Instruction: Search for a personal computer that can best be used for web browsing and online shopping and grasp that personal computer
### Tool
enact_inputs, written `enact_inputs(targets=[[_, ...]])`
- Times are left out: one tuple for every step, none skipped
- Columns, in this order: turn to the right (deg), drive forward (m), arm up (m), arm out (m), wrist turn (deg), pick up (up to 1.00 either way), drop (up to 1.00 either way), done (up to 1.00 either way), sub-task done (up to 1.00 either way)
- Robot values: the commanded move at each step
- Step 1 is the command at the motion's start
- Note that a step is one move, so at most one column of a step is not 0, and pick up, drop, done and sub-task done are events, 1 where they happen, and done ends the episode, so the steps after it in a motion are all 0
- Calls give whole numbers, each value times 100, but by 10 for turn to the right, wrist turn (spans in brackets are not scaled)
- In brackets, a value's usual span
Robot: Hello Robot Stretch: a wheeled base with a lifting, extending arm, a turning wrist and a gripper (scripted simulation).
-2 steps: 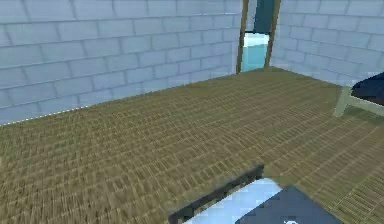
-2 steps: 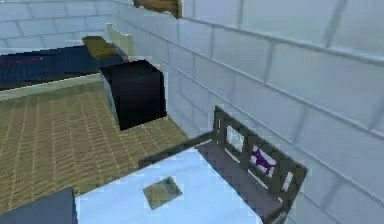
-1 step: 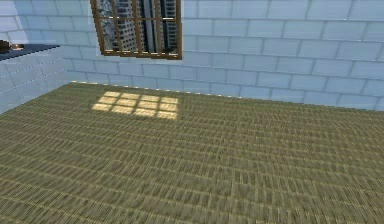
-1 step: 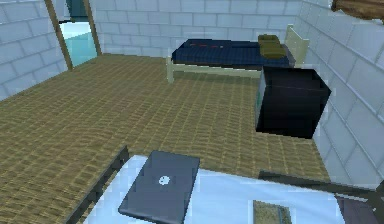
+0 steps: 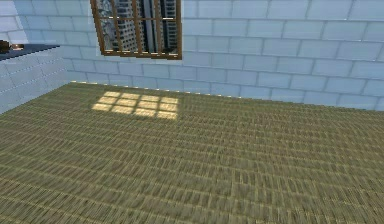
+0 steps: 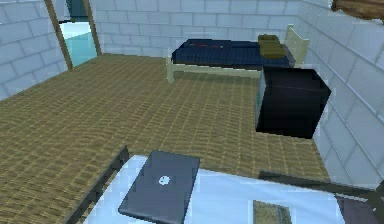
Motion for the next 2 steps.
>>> enact_inputs(targets=[[0, 0, 0, 24, 0, 0, 0, 0, 0], [0, 0, 0, 0, 450, 0, 0, 0, 0]])
